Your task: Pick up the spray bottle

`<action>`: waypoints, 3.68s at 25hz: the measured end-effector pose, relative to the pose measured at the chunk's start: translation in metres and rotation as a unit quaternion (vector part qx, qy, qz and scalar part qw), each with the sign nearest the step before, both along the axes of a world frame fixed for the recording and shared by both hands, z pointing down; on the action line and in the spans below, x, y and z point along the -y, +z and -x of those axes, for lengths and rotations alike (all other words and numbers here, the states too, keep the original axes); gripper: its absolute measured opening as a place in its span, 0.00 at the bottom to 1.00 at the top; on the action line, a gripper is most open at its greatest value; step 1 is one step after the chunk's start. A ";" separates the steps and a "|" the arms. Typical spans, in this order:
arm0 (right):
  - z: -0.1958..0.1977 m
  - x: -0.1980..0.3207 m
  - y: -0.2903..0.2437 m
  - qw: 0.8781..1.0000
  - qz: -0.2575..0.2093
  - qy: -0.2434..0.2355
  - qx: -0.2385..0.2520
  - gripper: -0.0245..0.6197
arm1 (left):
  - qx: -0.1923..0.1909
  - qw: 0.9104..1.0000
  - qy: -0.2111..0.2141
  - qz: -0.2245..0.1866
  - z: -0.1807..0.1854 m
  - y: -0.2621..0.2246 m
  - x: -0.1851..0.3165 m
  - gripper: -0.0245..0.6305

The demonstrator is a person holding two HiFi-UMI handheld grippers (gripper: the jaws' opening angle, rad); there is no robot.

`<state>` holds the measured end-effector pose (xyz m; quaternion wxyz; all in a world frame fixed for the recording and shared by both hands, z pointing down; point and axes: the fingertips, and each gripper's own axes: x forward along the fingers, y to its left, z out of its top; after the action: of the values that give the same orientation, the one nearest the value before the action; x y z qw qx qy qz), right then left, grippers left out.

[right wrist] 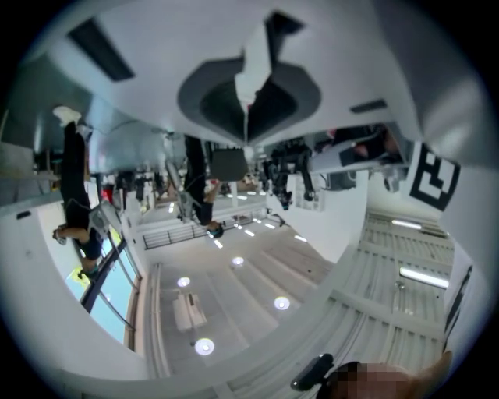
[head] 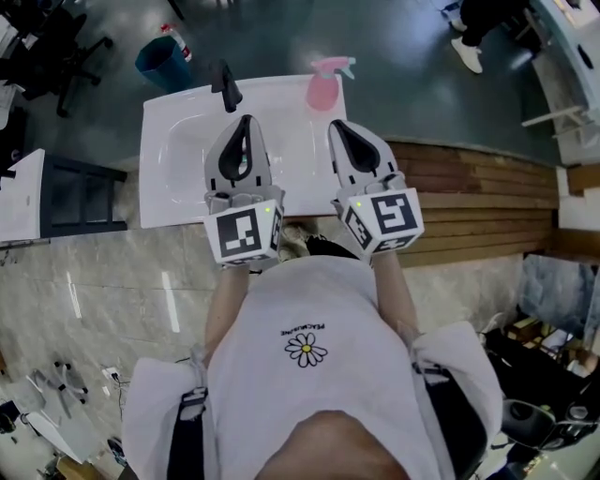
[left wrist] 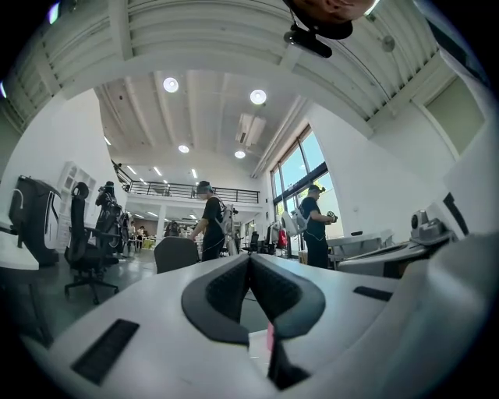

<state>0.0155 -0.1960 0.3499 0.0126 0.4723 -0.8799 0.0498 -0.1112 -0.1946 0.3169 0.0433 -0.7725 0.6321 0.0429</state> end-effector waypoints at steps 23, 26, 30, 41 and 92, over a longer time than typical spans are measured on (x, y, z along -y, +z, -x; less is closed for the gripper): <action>-0.023 0.127 0.093 0.991 0.105 0.056 -0.063 0.46 | 0.025 0.997 0.012 0.078 -0.009 0.054 0.005 0.07; -0.021 0.136 0.110 0.988 0.120 0.061 -0.070 0.46 | 0.023 0.995 0.016 0.095 -0.010 0.063 0.006 0.07; -0.021 0.145 0.132 0.986 0.142 0.071 -0.054 0.46 | 0.035 0.993 0.016 0.110 -0.010 0.073 0.010 0.07; -0.013 0.173 0.185 0.981 0.170 0.085 -0.032 0.50 | 0.055 0.986 -0.003 0.160 0.004 0.109 0.011 0.07; 0.017 0.171 0.033 0.998 -0.005 0.066 -0.017 0.51 | 0.007 0.987 -0.148 0.065 0.071 0.029 0.011 0.07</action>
<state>-0.0013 -0.3665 0.3833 0.0216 0.5298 -0.8470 0.0380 -0.1817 -0.2054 0.3460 0.0031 -0.6722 0.7403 -0.0104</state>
